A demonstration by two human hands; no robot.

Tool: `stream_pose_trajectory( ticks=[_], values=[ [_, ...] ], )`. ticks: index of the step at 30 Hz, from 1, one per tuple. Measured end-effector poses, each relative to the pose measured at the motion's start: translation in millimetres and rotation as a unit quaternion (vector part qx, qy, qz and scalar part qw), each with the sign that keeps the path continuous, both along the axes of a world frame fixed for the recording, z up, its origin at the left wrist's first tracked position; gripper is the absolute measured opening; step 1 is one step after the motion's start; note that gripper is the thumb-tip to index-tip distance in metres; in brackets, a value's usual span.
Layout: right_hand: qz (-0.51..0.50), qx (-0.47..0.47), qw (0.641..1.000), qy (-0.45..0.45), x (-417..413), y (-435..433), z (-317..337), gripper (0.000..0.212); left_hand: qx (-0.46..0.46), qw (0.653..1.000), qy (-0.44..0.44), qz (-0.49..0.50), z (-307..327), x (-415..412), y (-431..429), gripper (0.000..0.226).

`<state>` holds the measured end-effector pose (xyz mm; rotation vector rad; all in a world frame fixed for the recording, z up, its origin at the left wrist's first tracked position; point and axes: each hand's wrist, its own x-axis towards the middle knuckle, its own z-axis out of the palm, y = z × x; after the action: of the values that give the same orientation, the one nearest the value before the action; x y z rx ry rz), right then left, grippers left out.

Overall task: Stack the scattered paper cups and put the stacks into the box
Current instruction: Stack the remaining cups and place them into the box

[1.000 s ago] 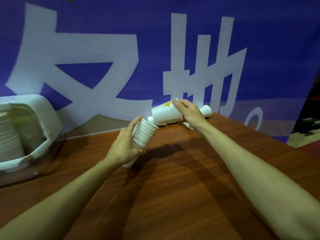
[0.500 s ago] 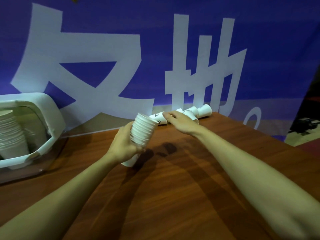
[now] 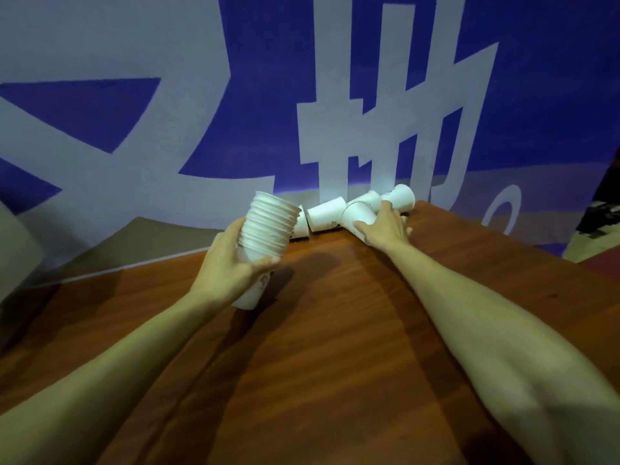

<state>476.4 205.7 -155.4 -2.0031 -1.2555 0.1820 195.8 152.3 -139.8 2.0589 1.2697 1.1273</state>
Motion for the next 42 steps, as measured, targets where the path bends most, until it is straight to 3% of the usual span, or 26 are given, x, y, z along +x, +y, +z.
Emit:
stream_pose_trajectory(
  ticks=[4,7,11,13,15,17,21,25,28,32,35,38,40,42],
  values=[
    [-0.011,0.037,0.998,0.049,2,-10,-6,0.05,-0.021,1.0,-0.015,0.017,-1,6,5,0.074],
    [-0.016,0.117,0.978,0.17,-7,-31,8,0.052,-0.021,0.999,-0.015,0.022,2,6,0,0.078],
    [0.095,0.192,0.871,0.442,-31,-53,37,0.06,-0.023,1.0,0.003,0.018,6,4,-15,0.084],
    [0.197,0.192,0.823,0.497,-48,-63,52,0.068,-0.021,1.0,0.017,0.011,8,3,-25,0.086],
    [0.299,0.177,0.811,0.471,-64,-73,64,0.07,-0.02,0.999,0.028,0.002,11,0,-35,0.09],
    [0.357,0.154,0.835,0.389,-79,-82,73,0.059,-0.019,0.999,0.038,-0.006,14,-5,-47,0.101],
    [0.358,0.134,0.881,0.279,-101,-97,77,0.042,-0.011,0.999,0.046,-0.014,19,-22,-65,0.106],
    [0.424,0.12,0.879,0.178,-108,-114,80,0.078,-0.019,0.997,0.068,-0.023,22,-38,-79,0.109],
    [0.452,0.103,0.878,0.122,-109,-123,84,0.07,-0.032,0.995,0.088,-0.037,27,-46,-87,0.109],
    [0.376,0.143,0.909,0.113,-113,-125,80,0.035,-0.03,0.997,0.037,-0.054,30,-52,-95,0.108],
    [0.398,0.143,0.9,0.1,-124,-133,77,0.021,-0.019,0.997,-0.006,-0.071,33,-52,-96,0.113],
    [0.434,0.053,0.893,0.107,-128,-136,80,0.047,-0.014,0.997,-0.018,-0.079,34,-53,-90,0.119],
    [0.409,0.071,0.897,0.154,-124,-125,81,0.053,-0.004,0.998,-0.019,-0.064,33,-53,-83,0.117],
    [0.321,0.107,0.915,0.219,-117,-105,79,0.047,-0.003,0.998,-0.041,-0.05,28,-54,-74,0.113]
  ],
)
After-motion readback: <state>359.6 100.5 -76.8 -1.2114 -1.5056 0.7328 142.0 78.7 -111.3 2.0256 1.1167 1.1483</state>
